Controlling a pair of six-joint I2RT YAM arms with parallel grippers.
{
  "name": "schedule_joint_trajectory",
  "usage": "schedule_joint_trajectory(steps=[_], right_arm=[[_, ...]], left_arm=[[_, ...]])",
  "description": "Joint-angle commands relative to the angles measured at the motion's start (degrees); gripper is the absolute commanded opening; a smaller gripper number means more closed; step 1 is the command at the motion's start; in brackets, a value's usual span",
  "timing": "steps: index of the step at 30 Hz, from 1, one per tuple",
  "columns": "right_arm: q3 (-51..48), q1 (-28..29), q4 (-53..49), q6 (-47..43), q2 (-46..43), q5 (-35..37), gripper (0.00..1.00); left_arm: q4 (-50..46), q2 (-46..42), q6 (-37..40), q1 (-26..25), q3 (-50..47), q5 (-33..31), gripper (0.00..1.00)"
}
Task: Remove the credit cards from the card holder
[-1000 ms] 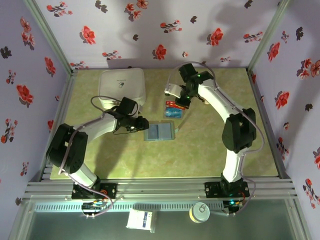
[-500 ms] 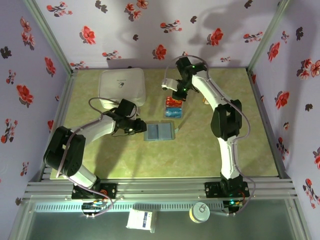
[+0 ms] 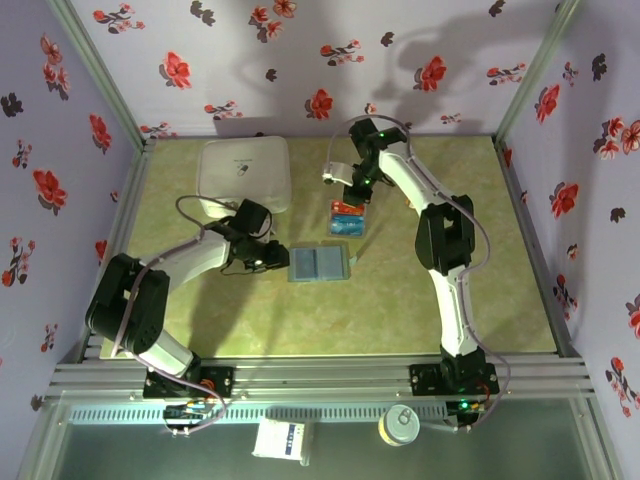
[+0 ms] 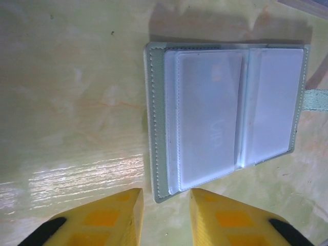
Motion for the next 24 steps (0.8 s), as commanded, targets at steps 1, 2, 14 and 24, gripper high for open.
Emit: schedule_joint_trajectory(steps=[1,2,14,24], right_arm=[[1.17,-0.64,-0.88,1.44,-1.21,0.96,0.24],[0.68,-0.74,-0.14,2.08,-1.87,1.31,0.25],[-25.14,-1.07,23.55,18.24,-19.26,6.70,0.47],[-51.53,-1.46,39.92,29.51,-36.10,11.88,0.78]], left_arm=[[-2.16,-2.37,1.84,1.01,1.39,-1.74,0.36],[-2.39,-2.78,2.17,1.45,1.38,-2.13,0.39],[-6.53,-10.39,10.51,12.18,0.82,-9.44,0.93],[-2.12,-12.97,12.58,19.25,-2.91,-16.96,1.00]])
